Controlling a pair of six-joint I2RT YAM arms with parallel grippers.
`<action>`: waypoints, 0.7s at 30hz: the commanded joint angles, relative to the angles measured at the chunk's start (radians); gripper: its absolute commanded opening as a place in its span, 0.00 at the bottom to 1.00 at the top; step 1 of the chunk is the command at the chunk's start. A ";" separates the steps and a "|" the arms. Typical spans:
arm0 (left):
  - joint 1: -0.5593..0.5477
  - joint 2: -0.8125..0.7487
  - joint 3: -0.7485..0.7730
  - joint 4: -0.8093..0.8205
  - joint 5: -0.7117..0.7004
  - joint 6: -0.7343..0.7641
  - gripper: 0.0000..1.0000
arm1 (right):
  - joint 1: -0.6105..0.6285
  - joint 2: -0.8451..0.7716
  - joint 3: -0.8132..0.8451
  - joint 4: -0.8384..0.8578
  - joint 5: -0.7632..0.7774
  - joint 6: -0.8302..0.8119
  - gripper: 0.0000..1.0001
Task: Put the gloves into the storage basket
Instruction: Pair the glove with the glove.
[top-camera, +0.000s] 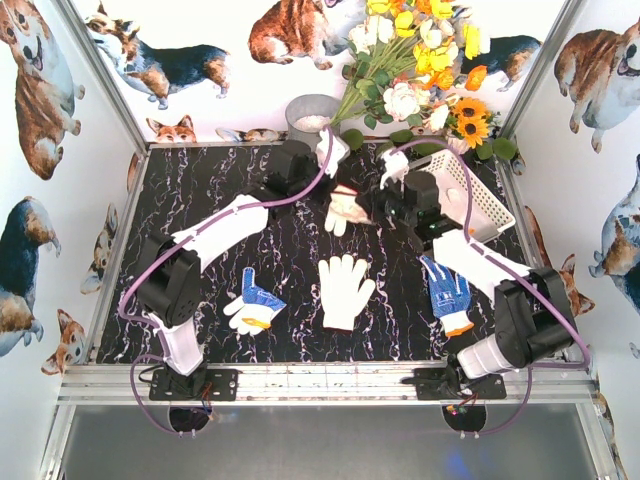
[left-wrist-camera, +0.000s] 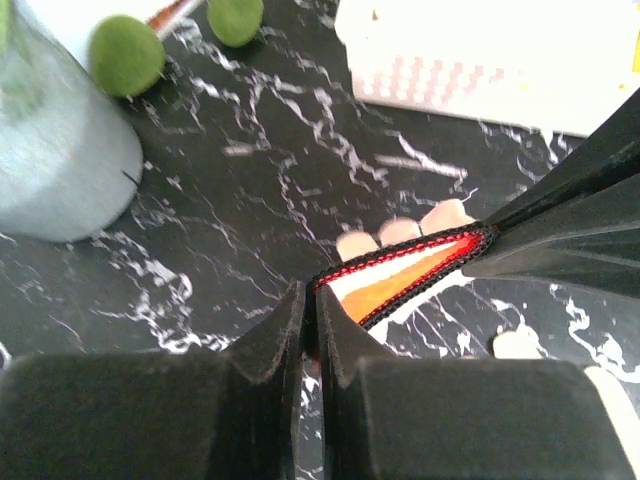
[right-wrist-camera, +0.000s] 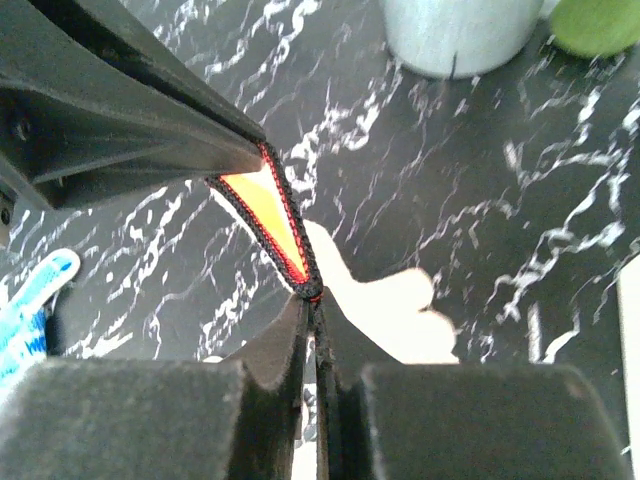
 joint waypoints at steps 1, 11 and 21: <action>0.004 -0.005 -0.097 0.062 -0.039 -0.029 0.00 | -0.003 -0.006 -0.078 0.091 -0.045 0.010 0.00; -0.041 -0.093 -0.262 0.056 -0.005 -0.122 0.00 | 0.043 -0.110 -0.185 0.008 -0.075 0.039 0.00; -0.059 -0.159 -0.343 0.042 0.025 -0.185 0.00 | 0.103 -0.260 -0.300 -0.036 -0.032 0.143 0.00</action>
